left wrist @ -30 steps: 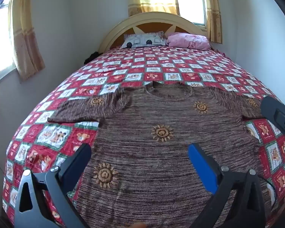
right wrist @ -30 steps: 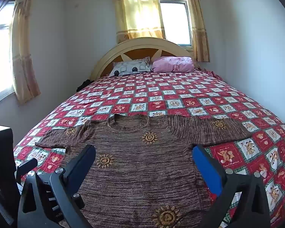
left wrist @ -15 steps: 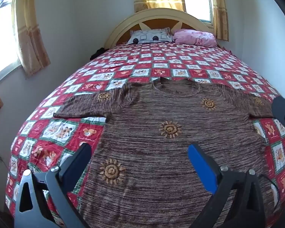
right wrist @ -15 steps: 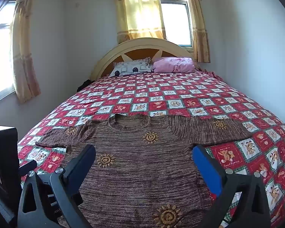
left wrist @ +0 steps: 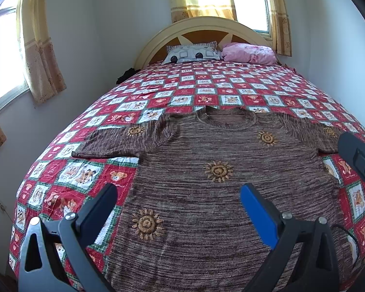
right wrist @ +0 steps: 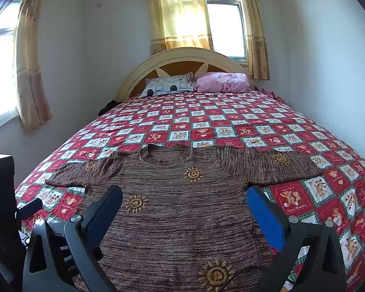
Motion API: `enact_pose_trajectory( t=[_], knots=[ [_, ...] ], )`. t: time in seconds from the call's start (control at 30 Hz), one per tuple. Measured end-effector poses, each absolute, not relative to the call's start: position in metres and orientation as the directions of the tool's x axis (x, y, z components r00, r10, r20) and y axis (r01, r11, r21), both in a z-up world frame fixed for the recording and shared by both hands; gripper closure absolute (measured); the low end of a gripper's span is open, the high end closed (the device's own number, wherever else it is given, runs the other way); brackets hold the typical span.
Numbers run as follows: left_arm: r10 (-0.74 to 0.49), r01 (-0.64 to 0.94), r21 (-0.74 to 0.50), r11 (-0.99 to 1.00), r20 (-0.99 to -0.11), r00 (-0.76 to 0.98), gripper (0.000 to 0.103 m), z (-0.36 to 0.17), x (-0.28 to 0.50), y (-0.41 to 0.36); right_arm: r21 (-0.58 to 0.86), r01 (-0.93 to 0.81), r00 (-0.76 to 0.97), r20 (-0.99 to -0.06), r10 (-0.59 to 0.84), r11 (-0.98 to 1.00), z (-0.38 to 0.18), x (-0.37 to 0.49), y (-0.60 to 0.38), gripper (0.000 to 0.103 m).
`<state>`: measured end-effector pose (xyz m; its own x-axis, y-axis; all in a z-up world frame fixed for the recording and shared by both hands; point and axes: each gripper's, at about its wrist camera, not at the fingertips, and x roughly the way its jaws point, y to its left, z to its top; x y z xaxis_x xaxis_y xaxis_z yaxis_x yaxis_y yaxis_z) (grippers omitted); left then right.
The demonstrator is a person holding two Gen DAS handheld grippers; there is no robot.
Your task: Fold small clothes
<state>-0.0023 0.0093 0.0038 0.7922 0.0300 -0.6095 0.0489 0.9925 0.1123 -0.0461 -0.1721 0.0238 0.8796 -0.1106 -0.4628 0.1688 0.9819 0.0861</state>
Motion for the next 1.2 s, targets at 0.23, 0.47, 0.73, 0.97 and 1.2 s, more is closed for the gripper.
enact_pose_trajectory(
  t=[0.23, 0.47, 0.73, 0.97, 1.2],
  knots=[
    [0.032, 0.047, 0.113, 0.992, -0.610, 0.791, 0.000, 0.0039, -0.0029, 0.0076, 0.087, 0.170, 0.877, -0.467, -0.111, 0.981, 0.0231, -0.0464, -0.1716, 0.001],
    [0.035, 0.047, 0.118, 0.992, -0.612, 0.790, 0.000, 0.0023, -0.0034, 0.0060, 0.102, 0.173, 0.872, -0.479, -0.104, 0.980, 0.0195, -0.0463, -0.1752, 0.001],
    [0.032, 0.050, 0.115, 0.992, -0.616, 0.787, 0.000, 0.0009, -0.0040, 0.0048, 0.113, 0.178, 0.867, -0.487, -0.101, 0.978, 0.0175, -0.0450, -0.1775, 0.001],
    [0.030, 0.052, 0.113, 0.992, -0.623, 0.782, 0.000, -0.0021, -0.0038, 0.0036, 0.114, 0.177, 0.864, -0.493, -0.099, 0.978, 0.0160, -0.0442, -0.1766, 0.001],
    [0.030, 0.052, 0.113, 0.992, -0.624, 0.781, 0.000, -0.0026, -0.0036, 0.0032, 0.113, 0.176, 0.863, -0.495, -0.098, 0.978, 0.0150, -0.0442, -0.1773, 0.001]
  ],
)
